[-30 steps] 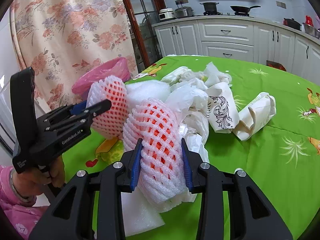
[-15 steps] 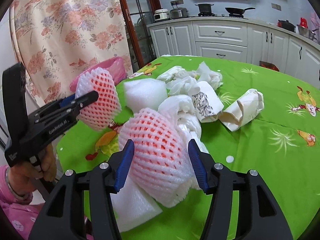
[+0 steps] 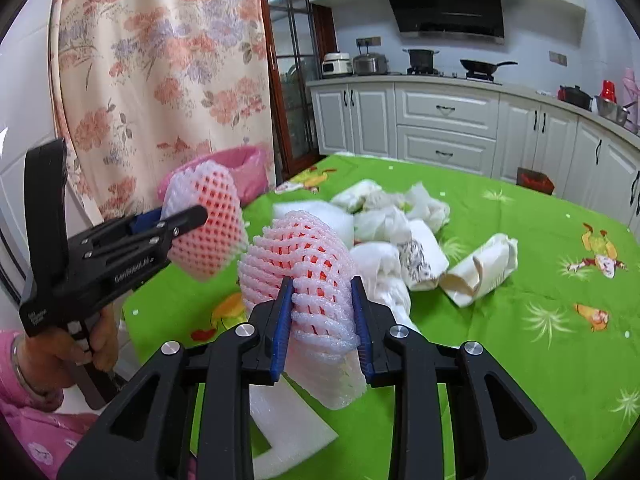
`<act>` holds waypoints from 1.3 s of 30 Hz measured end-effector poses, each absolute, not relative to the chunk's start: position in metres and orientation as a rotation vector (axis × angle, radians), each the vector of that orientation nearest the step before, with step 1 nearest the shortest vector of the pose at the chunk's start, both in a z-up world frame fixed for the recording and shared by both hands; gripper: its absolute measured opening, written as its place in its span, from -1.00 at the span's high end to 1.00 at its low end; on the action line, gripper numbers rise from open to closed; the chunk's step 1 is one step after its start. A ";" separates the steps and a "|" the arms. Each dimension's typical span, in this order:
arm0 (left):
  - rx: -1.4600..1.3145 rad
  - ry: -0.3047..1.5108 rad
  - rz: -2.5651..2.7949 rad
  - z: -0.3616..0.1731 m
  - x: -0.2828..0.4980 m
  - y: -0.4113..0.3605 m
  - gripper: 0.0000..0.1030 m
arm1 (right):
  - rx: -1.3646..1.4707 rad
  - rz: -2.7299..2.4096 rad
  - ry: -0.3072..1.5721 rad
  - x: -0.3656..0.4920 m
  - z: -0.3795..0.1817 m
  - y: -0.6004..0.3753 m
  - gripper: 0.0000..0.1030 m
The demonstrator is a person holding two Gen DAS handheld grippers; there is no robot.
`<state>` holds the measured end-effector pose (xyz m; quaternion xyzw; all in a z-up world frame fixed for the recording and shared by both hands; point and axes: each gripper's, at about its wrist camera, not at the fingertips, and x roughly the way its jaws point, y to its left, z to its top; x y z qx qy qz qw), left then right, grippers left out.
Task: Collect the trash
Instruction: 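Carry both pink fruit nets to the bin and open both tools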
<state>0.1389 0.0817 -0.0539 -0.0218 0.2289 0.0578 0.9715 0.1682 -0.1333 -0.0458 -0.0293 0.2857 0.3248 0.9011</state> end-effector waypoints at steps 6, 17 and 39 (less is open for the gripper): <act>-0.049 0.445 0.129 -0.050 0.128 0.092 0.31 | -0.067 0.672 0.584 0.174 -0.042 -0.119 0.46; -0.090 0.448 0.184 -0.045 0.123 0.124 0.30 | -0.096 0.720 0.580 0.197 -0.034 -0.073 0.46; -0.147 0.393 0.360 0.003 0.143 0.234 0.29 | -0.131 0.873 0.558 0.286 -0.008 0.056 0.46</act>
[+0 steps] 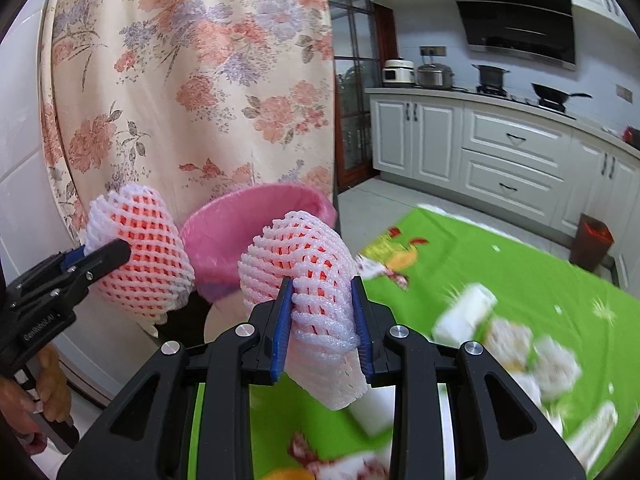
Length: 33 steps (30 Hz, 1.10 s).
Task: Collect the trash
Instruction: 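Carry both pink fruit nets to the bin and open both tools, then move both tools back over the table toward the white foam pieces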
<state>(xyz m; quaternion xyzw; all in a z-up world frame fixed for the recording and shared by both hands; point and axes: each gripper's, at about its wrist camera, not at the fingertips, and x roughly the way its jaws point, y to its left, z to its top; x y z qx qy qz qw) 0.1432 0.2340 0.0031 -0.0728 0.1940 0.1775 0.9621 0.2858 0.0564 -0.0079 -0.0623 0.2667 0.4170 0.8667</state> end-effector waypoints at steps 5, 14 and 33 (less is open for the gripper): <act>-0.172 0.394 0.387 0.016 0.167 0.270 0.28 | -0.117 0.919 0.563 0.314 -0.001 0.097 0.46; -0.237 0.422 0.437 0.010 0.215 0.336 0.20 | -0.083 0.963 0.614 0.369 0.002 0.171 0.42; -0.352 0.409 0.568 -0.018 0.173 0.337 -0.89 | -0.043 0.917 0.627 0.365 0.004 0.132 -0.18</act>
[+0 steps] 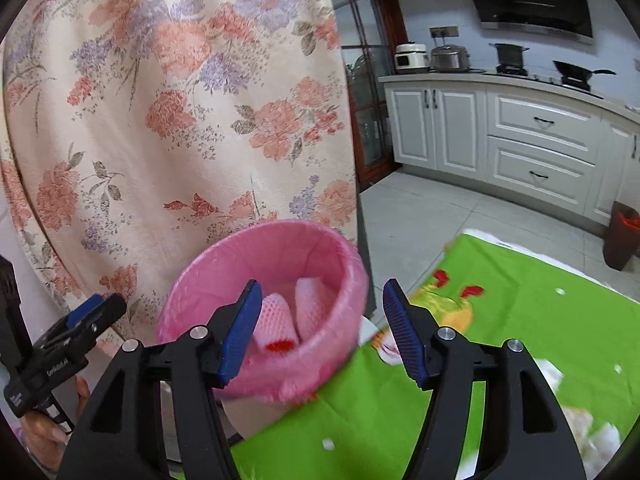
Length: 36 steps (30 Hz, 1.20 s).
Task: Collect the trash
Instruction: 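Move both tools back over the table toward the white foam pieces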
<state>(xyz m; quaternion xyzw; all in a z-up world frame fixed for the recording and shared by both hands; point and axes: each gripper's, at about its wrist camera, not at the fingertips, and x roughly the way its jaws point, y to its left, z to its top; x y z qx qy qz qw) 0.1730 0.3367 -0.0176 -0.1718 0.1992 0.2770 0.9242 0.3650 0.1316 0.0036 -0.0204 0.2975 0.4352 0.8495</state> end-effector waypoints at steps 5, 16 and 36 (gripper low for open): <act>-0.297 0.414 0.522 -0.019 0.152 0.293 -0.89 | -0.043 0.878 0.593 0.336 0.017 0.084 -0.18; -0.259 0.502 0.362 -0.039 0.140 0.208 -0.89 | -0.048 0.739 0.594 0.274 0.010 -0.034 -0.24; -0.175 0.572 0.201 -0.054 0.137 0.111 -0.89 | -0.005 0.711 0.735 0.182 -0.061 -0.148 -0.24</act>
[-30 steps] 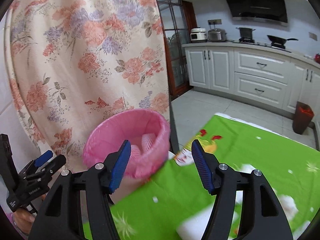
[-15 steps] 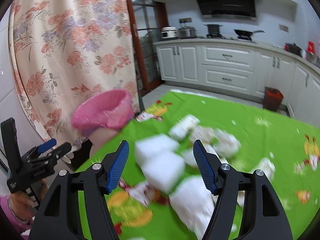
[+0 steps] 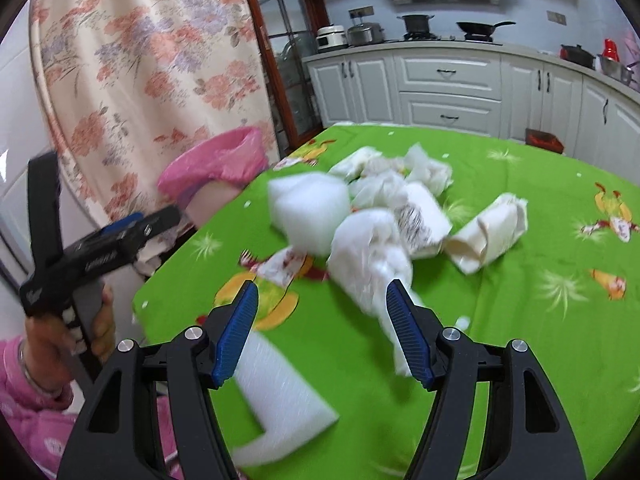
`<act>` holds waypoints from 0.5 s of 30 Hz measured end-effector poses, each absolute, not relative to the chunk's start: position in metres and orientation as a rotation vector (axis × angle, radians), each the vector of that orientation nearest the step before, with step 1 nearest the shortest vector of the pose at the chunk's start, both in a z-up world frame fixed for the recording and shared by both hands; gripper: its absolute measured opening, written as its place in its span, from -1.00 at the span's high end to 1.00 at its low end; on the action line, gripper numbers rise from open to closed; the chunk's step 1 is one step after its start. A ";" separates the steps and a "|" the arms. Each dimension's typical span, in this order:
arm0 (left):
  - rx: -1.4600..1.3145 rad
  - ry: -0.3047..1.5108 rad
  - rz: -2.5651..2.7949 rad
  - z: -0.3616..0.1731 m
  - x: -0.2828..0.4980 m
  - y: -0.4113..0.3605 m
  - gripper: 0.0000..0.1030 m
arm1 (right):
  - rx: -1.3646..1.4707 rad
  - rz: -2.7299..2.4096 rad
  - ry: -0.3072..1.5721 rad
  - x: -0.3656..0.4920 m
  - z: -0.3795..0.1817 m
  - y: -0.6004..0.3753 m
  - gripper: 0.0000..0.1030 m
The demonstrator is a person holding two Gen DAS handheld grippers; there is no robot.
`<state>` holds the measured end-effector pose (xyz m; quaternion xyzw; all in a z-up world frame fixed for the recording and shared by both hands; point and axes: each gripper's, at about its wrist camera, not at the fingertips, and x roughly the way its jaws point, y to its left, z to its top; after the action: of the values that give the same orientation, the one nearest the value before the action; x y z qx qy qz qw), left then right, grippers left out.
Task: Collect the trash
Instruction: 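Move both tools back over the table toward the white foam pieces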
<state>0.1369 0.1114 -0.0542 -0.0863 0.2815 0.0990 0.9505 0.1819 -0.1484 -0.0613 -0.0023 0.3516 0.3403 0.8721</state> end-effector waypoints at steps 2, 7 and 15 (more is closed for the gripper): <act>-0.172 0.570 0.201 -0.054 0.135 0.109 -0.89 | -0.015 0.732 0.738 0.173 -0.067 -0.149 -0.24; -0.191 0.583 0.203 -0.058 0.130 0.110 -0.89 | -0.028 0.752 0.762 0.163 -0.078 -0.142 -0.24; -0.184 0.565 0.212 -0.070 0.115 0.109 -0.89 | -0.069 0.762 0.791 0.153 -0.098 -0.133 -0.24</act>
<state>0.1154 0.1086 -0.0696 -0.0904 0.2780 0.1042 0.9506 0.1529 -0.1327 -0.0980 -0.0327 0.3761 0.3622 0.8522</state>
